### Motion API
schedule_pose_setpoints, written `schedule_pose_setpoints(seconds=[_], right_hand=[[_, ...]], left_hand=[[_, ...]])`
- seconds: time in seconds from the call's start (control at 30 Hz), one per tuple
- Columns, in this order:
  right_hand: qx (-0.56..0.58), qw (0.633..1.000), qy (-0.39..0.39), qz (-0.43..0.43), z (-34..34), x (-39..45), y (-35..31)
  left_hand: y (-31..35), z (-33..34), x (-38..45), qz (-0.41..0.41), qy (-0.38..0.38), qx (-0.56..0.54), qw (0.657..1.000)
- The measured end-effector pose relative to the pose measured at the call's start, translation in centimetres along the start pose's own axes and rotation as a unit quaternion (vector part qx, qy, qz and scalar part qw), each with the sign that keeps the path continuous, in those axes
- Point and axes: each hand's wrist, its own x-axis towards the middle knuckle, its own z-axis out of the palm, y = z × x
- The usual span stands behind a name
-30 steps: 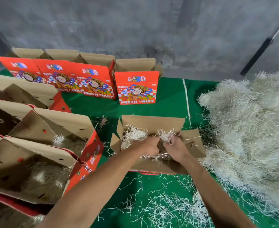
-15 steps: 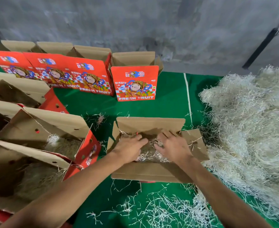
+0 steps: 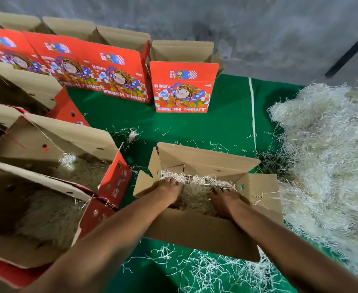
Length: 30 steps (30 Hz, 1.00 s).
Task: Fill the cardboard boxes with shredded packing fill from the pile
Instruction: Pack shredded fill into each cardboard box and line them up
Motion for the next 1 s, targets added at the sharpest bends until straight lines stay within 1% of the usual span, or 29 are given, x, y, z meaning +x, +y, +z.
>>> schedule_pose_setpoints(seconds=[0.07, 0.13, 0.17, 0.2, 0.23, 0.27, 0.3, 0.33, 0.37, 0.4, 0.47, 0.5, 0.53, 0.63, 0.7, 0.77, 0.87, 0.93, 1.0], right_hand=[[0.026, 1.000, -0.014, 0.004, -0.4, 0.3, 0.2], [0.076, 0.997, -0.031, 0.012, -1.4, 0.2, 0.4], [0.090, 0.996, -0.009, 0.004, -1.9, 0.1, 0.2], [0.068, 0.997, 0.047, -0.005, -2.4, 0.0, -0.1], [0.021, 0.992, 0.127, -0.014, -2.9, -0.2, -0.4], [-0.031, 0.979, 0.200, -0.024, -3.2, -0.4, -0.8], [-0.066, 0.966, 0.246, -0.038, -3.5, -0.4, -1.0], [-0.092, 0.957, 0.269, -0.055, -3.7, -0.3, -1.1], [-0.116, 0.954, 0.268, -0.072, -3.8, 0.2, -1.1], [-0.111, 0.964, 0.232, -0.072, -3.6, 0.4, -1.0], [-0.020, 0.992, 0.117, -0.041, -3.0, 0.8, -0.4], [0.011, 0.997, 0.074, -0.036, -2.3, 1.1, 0.1], [0.005, 0.998, 0.047, -0.047, -1.6, 1.2, 0.4], [-0.076, 0.996, -0.010, -0.052, 0.1, 1.9, 0.8], [-0.107, 0.993, -0.025, -0.032, 0.4, 1.9, 0.8], [-0.127, 0.992, -0.014, -0.018, 0.3, 1.5, 0.6], [-0.170, 0.985, -0.026, -0.022, 0.3, 0.3, 0.2], [-0.255, 0.967, -0.003, -0.022, 1.1, 0.1, 0.4], [-0.278, 0.960, 0.028, -0.002, 1.0, -0.3, 1.0]], left_hand=[[0.1, -0.6, 0.2, -0.008, 0.002, -0.001, 1.000], [0.5, -1.2, 0.0, -0.004, 0.026, 0.031, 0.999], [0.9, -1.6, -0.4, 0.005, 0.052, 0.065, 0.996], [1.3, -2.0, -0.9, 0.024, 0.087, 0.105, 0.990], [1.7, -2.4, -1.3, 0.050, 0.124, 0.137, 0.981], [2.1, -2.4, -1.5, 0.083, 0.160, 0.151, 0.972], [2.4, -2.3, -1.3, 0.117, 0.192, 0.150, 0.963], [2.3, -2.2, -1.0, 0.148, 0.210, 0.144, 0.956], [2.1, -2.2, -0.8, 0.168, 0.207, 0.129, 0.955], [1.7, -2.2, -0.6, 0.175, 0.188, 0.101, 0.961], [0.9, -2.0, 0.2, 0.144, 0.110, 0.028, 0.983], [0.6, -1.9, 0.7, 0.116, 0.075, 0.023, 0.990], [0.5, -1.9, 1.2, 0.086, 0.055, 0.037, 0.994], [0.4, -1.8, 2.3, 0.021, 0.029, 0.058, 0.998], [0.6, -1.4, 2.6, 0.003, 0.013, 0.072, 0.997], [0.8, -1.0, 2.8, -0.009, 0.015, 0.095, 0.995], [0.7, -0.6, 2.3, -0.009, 0.023, 0.107, 0.994], [0.4, -0.6, 1.6, -0.009, 0.041, 0.071, 0.997], [0.0, -1.1, 0.3, 0.001, 0.051, 0.010, 0.999]])
